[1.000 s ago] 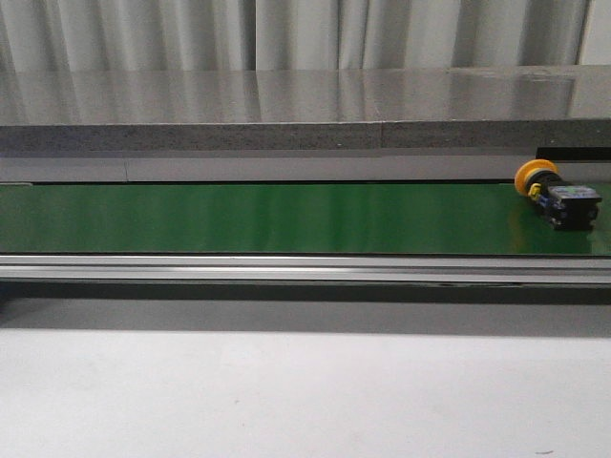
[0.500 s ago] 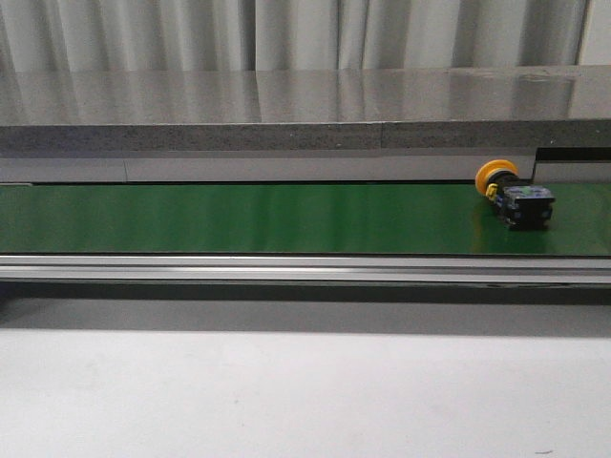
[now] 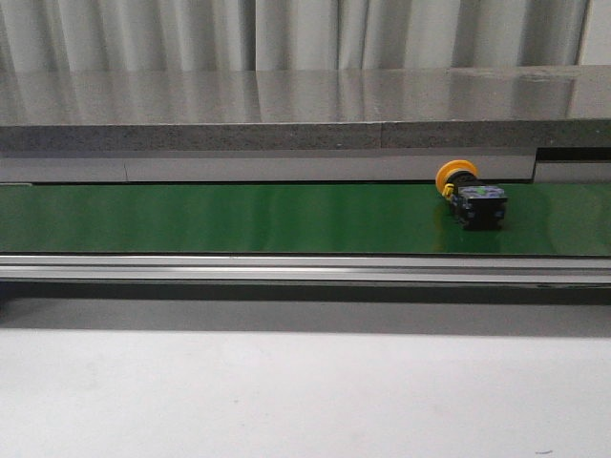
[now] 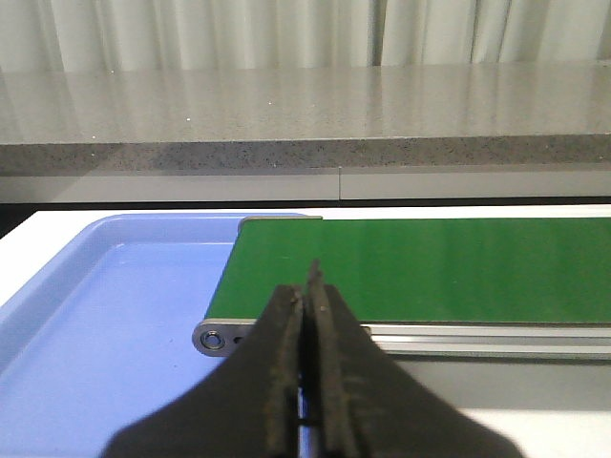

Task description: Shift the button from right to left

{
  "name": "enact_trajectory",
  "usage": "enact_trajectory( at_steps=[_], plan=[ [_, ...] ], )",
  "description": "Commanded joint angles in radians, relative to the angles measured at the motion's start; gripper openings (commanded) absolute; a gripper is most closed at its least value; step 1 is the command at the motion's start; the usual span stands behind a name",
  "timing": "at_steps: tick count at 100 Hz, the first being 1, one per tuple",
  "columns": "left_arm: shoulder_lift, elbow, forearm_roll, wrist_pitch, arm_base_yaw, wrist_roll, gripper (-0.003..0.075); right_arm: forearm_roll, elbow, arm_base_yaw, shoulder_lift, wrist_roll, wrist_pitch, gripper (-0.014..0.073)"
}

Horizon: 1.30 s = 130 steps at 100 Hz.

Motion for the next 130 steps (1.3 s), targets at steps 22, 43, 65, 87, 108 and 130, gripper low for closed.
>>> enact_trajectory(
  at_steps=[22, 43, 65, 87, 108, 130],
  plan=[
    [-0.032, 0.044, -0.002, -0.077, 0.003, -0.007, -0.0020, -0.007, 0.031, 0.001, -0.022, -0.014, -0.149, -0.0065],
    [-0.032, 0.044, -0.002, -0.077, 0.003, -0.007, -0.0020, -0.007, 0.031, 0.001, -0.022, -0.014, -0.189, -0.0067],
    [-0.032, 0.044, -0.002, -0.077, 0.003, -0.007, -0.0020, -0.007, 0.031, 0.001, -0.022, -0.014, -0.189, -0.0067],
    [-0.032, 0.044, -0.002, -0.082, 0.003, -0.007, -0.0020, -0.007, 0.031, 0.001, -0.022, -0.014, -0.189, -0.0067],
    [-0.032, 0.040, -0.002, -0.113, 0.003, -0.007, -0.0020, -0.007, 0.031, 0.001, -0.022, -0.014, -0.189, -0.0067],
    [-0.032, 0.009, -0.069, -0.093, 0.003, -0.007, -0.0020, -0.007, 0.031, 0.001, -0.022, -0.014, -0.189, -0.0067]
  ],
)
